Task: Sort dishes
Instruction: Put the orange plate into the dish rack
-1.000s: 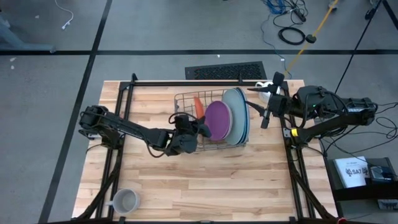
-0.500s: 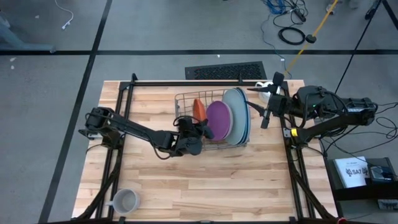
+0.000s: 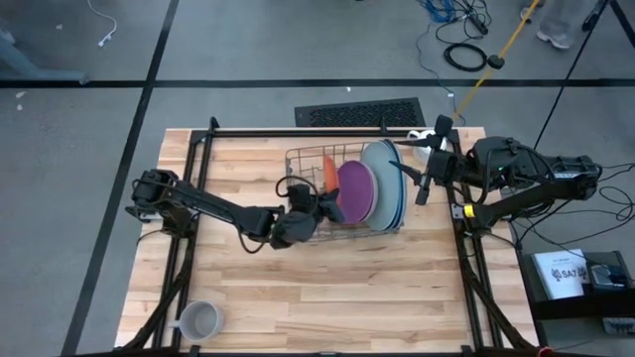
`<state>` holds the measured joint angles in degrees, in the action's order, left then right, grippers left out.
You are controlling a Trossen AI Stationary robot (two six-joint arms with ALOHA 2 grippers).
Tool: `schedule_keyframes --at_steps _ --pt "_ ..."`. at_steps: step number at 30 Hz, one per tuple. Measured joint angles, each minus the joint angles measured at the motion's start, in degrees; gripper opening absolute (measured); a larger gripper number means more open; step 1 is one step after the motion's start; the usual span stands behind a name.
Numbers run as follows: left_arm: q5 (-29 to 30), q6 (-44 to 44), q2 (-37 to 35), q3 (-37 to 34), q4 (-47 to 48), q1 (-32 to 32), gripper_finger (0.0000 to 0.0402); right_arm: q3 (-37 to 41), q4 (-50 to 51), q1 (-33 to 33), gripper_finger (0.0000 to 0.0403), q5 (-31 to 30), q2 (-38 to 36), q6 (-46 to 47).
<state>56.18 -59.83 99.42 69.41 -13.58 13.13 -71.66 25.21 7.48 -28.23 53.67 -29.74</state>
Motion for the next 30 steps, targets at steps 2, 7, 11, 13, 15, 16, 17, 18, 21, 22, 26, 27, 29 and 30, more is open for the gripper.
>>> schedule_keyframes --at_steps 2,7,11,13,15,16,17,18,21,22,26,27,29,30 --pt "-1.5 -1.8 0.0 0.0 2.0 -0.1 0.0002 0.0 0.0 0.0 0.0192 0.0 0.0 0.0" --pt "-1.9 -7.4 -0.1 0.1 7.8 -0.4 0.0002 0.0 0.0 0.0 0.0192 0.0 0.0 0.1" --pt "-1.9 -7.5 -0.1 0.1 8.3 -0.6 0.0002 0.0 0.0 0.0 0.0192 0.0 0.0 0.1" --pt "-2.1 -7.7 -0.1 0.1 9.1 -0.7 0.0008 0.0 0.0 0.0 0.0192 0.0 0.0 0.1" --pt "-2.3 -8.4 -0.1 0.1 9.9 -0.8 0.0018 0.0 0.0 0.0 0.0192 0.0 0.0 0.1" --pt "-2.3 -8.4 -0.1 0.1 10.1 -0.8 0.0024 0.0 0.0 0.0 0.0192 0.0 0.0 0.1" --pt "-2.3 -8.3 -0.1 0.1 10.1 -0.8 0.0030 0.0 0.0 0.0 0.0192 0.0 0.0 0.1" --pt "-2.3 -8.3 -0.1 0.1 10.2 -0.8 0.0036 0.0 0.0 0.0 0.0192 0.0 0.0 0.1" --pt "-2.3 -8.3 -0.1 0.1 10.4 -0.8 0.0054 0.0 0.0 0.0 0.0192 0.0 0.0 0.1" --pt "-2.3 -8.3 -0.1 0.1 10.4 -0.8 0.0061 0.0 0.0 0.0 0.0192 0.0 0.0 0.1" --pt "-2.5 -8.4 -0.1 0.0 9.5 -0.8 0.0090 0.0 0.3 0.0 0.0192 0.7 0.0 0.5" --pt "-2.6 -8.3 -0.1 0.0 9.1 -0.8 0.0098 0.0 0.7 0.0 0.0192 2.2 0.0 0.6" --pt "-2.8 -7.3 -0.1 0.0 8.0 -0.8 0.0114 0.0 0.9 0.0 0.0192 4.5 0.0 0.9" --pt "-3.0 -7.1 -0.1 0.0 7.5 -0.8 0.0122 0.0 0.9 0.0 0.0192 4.8 0.0 1.0"
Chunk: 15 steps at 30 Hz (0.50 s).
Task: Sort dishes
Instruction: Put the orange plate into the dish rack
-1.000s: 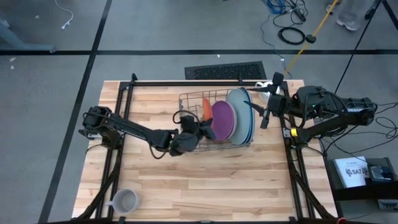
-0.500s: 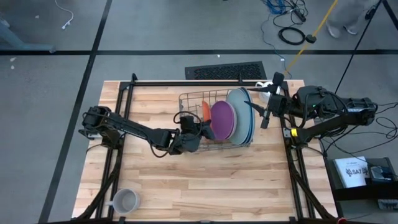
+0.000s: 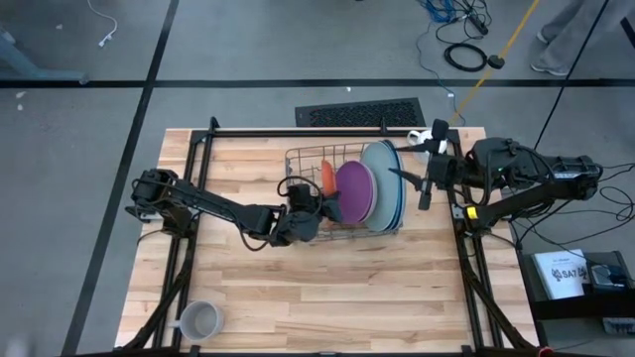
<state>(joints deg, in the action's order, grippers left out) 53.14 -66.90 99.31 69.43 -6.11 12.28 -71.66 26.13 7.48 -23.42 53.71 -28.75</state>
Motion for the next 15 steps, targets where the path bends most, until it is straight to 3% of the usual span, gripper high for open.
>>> schedule_keyframes --at_steps 9,15 --pt "-0.3 0.1 -0.2 0.0 -1.6 0.0 0.0199 0.0 0.0 0.0 0.0192 -0.2 0.0 0.6" --pt "-0.3 3.8 -0.3 0.0 -5.8 0.1 0.0213 0.0 0.0 0.0 0.0192 -0.2 0.0 0.6"
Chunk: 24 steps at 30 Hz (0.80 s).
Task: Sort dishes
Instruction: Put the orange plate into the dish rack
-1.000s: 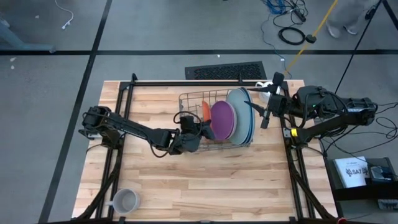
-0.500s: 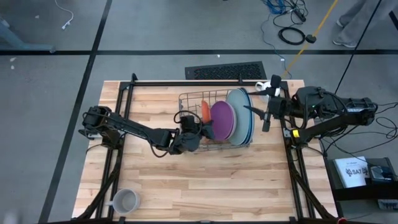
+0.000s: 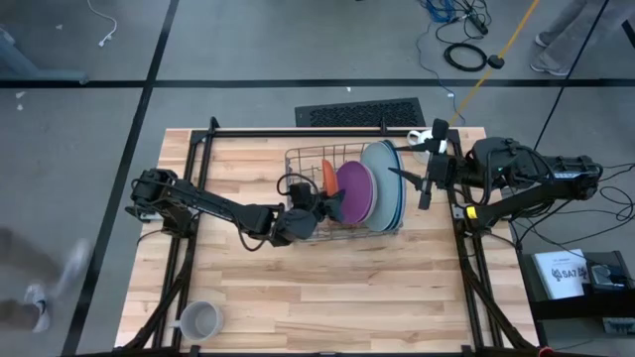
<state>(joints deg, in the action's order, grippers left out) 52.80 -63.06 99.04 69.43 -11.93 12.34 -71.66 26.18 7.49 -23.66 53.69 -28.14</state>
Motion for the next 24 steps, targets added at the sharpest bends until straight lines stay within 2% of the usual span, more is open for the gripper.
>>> schedule_keyframes --at_steps 11,14,18,24 --pt "0.0 4.0 -0.1 0.0 -3.5 0.0 0.0214 0.0 0.5 0.0 0.0192 0.0 0.0 0.0" --pt "-0.7 3.4 -0.2 0.0 0.9 -0.5 0.0214 0.0 0.5 0.0 0.0192 0.0 0.0 0.0" --pt "-1.8 -3.5 -0.2 0.0 9.1 -1.4 0.0214 0.0 0.5 0.0 0.0192 0.0 0.0 0.3" --pt "-2.4 -2.8 -0.2 0.0 8.8 -1.9 0.0214 0.0 0.5 0.0 0.0192 -0.1 0.0 0.5"
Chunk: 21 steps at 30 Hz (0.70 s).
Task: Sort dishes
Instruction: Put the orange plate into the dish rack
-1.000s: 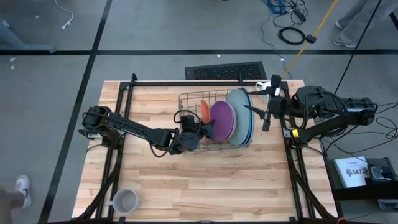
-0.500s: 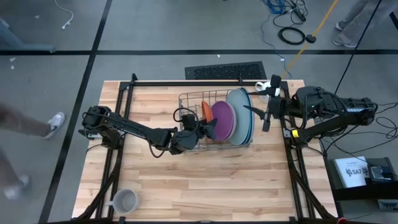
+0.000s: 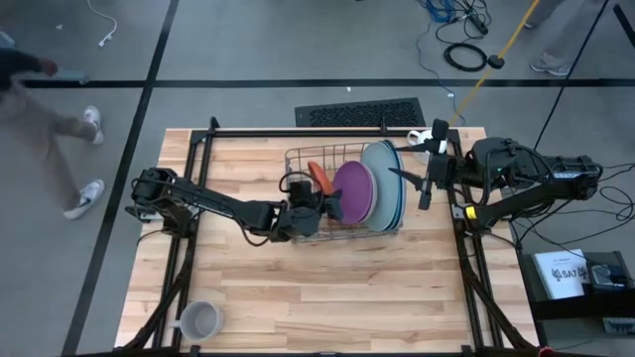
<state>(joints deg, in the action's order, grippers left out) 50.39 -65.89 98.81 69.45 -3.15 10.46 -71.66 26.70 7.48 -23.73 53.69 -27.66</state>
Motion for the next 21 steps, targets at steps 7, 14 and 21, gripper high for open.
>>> schedule_keyframes --at_steps 7,14,21 --pt "-1.1 7.9 -0.4 0.0 -7.2 -0.2 0.0214 0.0 0.0 0.0 0.0192 0.0 0.0 0.0" --pt "-1.7 8.5 -0.4 0.0 -8.2 -0.3 0.0214 0.0 0.2 0.0 0.0192 0.0 0.0 -0.2" --pt "-1.7 12.5 -1.2 0.0 -10.9 -0.3 0.0214 0.0 0.7 0.0 0.0192 0.0 0.0 -0.1"
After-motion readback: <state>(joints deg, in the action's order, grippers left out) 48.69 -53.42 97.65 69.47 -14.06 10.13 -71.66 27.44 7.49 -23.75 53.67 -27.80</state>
